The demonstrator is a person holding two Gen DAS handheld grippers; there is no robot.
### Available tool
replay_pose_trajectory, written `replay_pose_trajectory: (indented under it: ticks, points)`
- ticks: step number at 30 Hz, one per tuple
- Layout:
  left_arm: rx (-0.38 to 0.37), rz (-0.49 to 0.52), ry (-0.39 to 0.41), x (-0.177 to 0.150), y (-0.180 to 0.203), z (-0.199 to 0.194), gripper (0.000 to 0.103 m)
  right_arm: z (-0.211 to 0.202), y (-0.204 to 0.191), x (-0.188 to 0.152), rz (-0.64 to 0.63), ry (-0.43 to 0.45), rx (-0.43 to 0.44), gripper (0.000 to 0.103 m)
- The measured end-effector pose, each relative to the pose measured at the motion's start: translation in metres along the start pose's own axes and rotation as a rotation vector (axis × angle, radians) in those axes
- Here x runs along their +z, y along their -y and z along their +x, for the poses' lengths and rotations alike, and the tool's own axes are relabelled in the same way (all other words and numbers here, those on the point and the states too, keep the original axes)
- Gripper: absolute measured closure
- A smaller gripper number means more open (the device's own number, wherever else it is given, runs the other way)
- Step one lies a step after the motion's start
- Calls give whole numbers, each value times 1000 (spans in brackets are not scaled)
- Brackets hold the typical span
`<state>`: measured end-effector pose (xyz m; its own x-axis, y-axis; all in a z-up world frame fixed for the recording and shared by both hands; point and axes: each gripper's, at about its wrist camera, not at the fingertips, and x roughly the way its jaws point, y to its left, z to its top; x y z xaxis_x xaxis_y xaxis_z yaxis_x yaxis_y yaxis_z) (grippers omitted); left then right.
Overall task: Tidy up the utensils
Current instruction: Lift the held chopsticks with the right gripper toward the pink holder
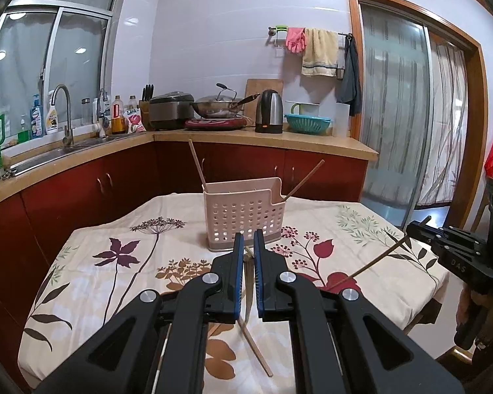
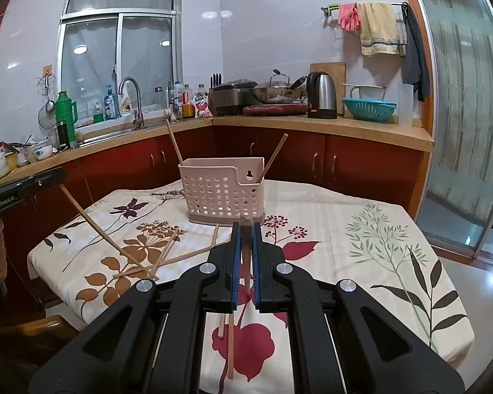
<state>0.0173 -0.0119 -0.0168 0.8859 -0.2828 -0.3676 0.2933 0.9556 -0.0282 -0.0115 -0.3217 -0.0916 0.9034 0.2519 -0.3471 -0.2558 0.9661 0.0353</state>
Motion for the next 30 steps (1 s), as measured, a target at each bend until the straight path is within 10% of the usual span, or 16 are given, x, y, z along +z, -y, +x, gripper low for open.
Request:
replay_pose_trajectory:
  ticks: [30]
  points:
    - [21, 4, 55, 14, -4, 40, 96, 48, 3, 22, 2, 18, 16, 96]
